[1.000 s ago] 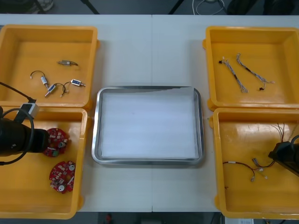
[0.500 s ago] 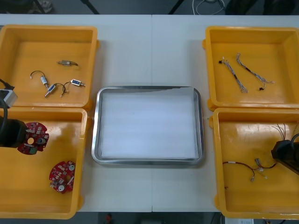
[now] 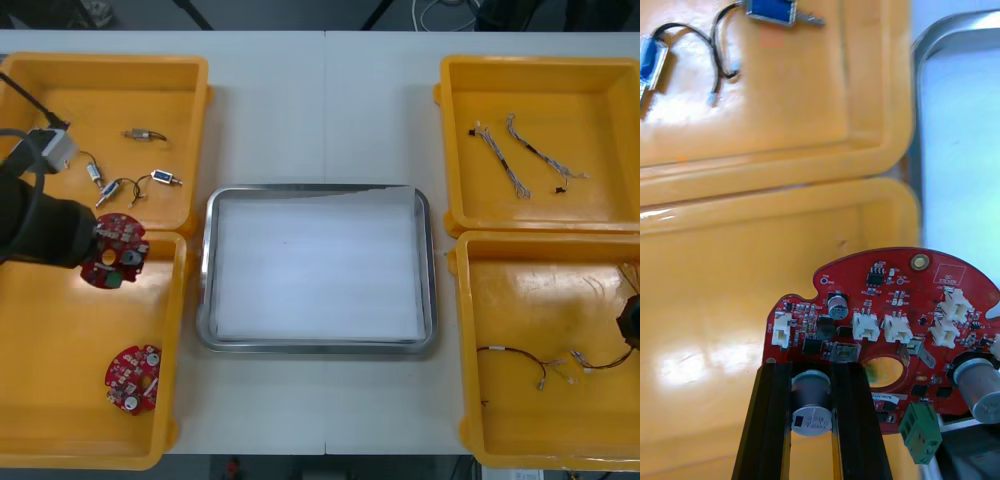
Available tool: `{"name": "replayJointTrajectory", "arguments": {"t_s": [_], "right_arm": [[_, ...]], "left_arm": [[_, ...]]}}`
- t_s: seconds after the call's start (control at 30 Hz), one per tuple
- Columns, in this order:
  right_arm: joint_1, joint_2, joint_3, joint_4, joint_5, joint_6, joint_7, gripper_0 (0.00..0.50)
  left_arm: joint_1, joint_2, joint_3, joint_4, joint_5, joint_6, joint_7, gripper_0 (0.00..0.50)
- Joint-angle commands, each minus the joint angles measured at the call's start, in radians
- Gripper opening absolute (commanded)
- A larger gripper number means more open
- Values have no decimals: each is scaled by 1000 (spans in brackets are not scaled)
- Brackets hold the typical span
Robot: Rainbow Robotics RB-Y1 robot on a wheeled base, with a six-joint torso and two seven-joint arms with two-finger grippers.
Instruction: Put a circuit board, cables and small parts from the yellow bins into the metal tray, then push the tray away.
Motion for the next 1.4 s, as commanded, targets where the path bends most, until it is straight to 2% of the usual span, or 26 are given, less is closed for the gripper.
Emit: {"name": "replayJointTrajectory", "arguments": {"t_s": [0.03,0.2,0.3,0.43,0.7,0.73,0.8,1.07,1.2,1.4], "right_arm": [[-41,-20,-78,-118,-12,107,-22,0],[-70,-77,-78,-212,-29,230,-17,0],[-78,-109,-86,-267,-71,240,-12,0],[-80,-163,-100,-333,-167,240,-2,0],[-90,-258,-95,-408,-353,240,43,0],[-90,-258,-95,-408,-353,240,43,0],[-109,-285,-89,-416,-414,240,97,0],[-150,-337,-86,-416,-515,240,285,0],[-181,-373,-43,-429,-537,240,373,0],[-199,-397,15,-486,-486,240,460,0]], "left_arm": [[-129,-9,-176,-45,15,8,196,0],[-223,-20,-348,-41,-5,-33,308,0],[-257,-47,-434,-39,-53,-38,326,0],[-280,-83,-541,-13,-123,-59,330,0],[-280,-106,-682,117,-198,-217,307,0],[-280,-106,-682,117,-198,-217,307,0],[-280,-107,-718,157,-218,-254,299,0],[-280,-107,-785,232,-261,-340,290,0],[-280,-109,-799,234,-281,-343,291,0],[-277,-109,-799,234,-281,-344,291,0]]}}
